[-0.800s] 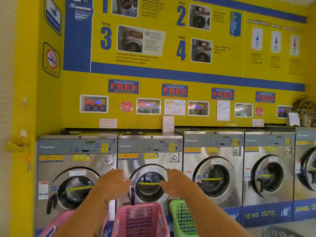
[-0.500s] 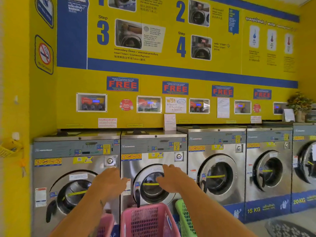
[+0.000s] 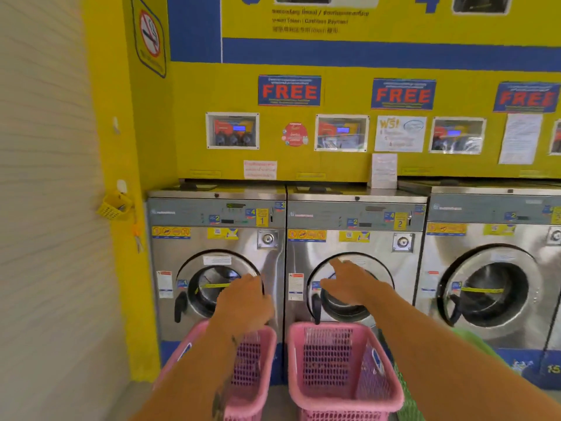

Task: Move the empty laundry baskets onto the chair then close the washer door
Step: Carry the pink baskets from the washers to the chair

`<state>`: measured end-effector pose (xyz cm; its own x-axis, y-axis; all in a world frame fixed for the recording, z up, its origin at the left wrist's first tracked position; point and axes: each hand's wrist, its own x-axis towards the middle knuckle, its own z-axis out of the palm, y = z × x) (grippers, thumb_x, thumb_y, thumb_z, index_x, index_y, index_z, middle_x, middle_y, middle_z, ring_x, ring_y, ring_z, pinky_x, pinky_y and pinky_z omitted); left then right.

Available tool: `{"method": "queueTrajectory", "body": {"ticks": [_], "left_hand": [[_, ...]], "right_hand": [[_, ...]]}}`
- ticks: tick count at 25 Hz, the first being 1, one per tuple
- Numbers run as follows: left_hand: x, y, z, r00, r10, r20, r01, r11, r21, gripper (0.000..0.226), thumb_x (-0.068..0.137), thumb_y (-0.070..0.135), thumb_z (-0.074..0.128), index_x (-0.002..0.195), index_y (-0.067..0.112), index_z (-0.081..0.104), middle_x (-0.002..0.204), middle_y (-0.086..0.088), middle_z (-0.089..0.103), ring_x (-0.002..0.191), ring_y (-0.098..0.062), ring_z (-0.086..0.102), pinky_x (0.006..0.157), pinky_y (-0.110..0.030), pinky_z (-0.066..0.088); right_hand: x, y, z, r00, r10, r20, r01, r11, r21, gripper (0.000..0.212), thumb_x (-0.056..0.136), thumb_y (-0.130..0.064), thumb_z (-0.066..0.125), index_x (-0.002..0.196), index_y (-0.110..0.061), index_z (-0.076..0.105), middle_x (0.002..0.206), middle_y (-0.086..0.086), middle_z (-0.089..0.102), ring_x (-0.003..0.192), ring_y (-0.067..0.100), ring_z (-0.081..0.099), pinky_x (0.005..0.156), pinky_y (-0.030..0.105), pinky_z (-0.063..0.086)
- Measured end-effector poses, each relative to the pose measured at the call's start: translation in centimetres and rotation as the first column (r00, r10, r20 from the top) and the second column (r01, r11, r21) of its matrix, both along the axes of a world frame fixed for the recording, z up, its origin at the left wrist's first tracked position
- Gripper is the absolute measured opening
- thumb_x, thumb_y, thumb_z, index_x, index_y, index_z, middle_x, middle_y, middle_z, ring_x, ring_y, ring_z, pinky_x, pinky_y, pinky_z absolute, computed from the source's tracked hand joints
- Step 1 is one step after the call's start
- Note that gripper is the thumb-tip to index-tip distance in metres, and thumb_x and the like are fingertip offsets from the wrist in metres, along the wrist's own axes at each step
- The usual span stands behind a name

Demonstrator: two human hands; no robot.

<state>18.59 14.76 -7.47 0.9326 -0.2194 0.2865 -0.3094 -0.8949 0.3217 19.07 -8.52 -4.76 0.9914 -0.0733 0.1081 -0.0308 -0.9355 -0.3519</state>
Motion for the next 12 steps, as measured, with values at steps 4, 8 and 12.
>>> {"method": "queueTrajectory", "body": {"ticks": [4, 8, 12], "left_hand": [[6.3, 1.4, -3.5, 0.996, 0.082, -0.016, -0.082, 0.997, 0.006, 0.041, 0.088, 0.031, 0.044, 0.125, 0.016, 0.054, 0.128, -0.005, 0.057, 0.115, -0.026, 0.056, 0.094, -0.040, 0.048], [12.8, 2.8, -8.2, 0.980, 0.182, -0.081, -0.181, 0.983, 0.022, 0.045, 0.090, 0.031, 0.042, 0.132, 0.015, 0.048, 0.132, -0.004, 0.053, 0.121, -0.025, 0.052, 0.101, -0.039, 0.044], [17.6, 5.3, -14.2, 0.957, 0.251, -0.142, -0.252, 0.968, 0.012, 0.046, 0.081, 0.026, 0.043, 0.126, 0.016, 0.051, 0.129, -0.003, 0.055, 0.116, -0.025, 0.054, 0.099, -0.040, 0.046]], "right_hand": [[7.6, 0.3, -4.2, 0.996, 0.064, -0.066, -0.063, 0.998, 0.016, 0.060, 0.088, -0.042, 0.050, 0.138, -0.011, 0.042, 0.136, 0.020, 0.050, 0.119, 0.037, 0.053, 0.097, 0.046, 0.046], [16.2, 1.6, -10.3, 0.970, 0.140, -0.200, -0.135, 0.990, 0.038, 0.053, 0.075, -0.044, 0.046, 0.121, -0.017, 0.050, 0.121, 0.011, 0.059, 0.108, 0.034, 0.059, 0.086, 0.043, 0.050], [22.3, 4.1, -16.9, 0.939, 0.162, -0.304, -0.147, 0.987, 0.071, 0.056, 0.081, -0.039, 0.049, 0.132, -0.016, 0.044, 0.131, 0.014, 0.053, 0.118, 0.035, 0.054, 0.095, 0.041, 0.046]]}}
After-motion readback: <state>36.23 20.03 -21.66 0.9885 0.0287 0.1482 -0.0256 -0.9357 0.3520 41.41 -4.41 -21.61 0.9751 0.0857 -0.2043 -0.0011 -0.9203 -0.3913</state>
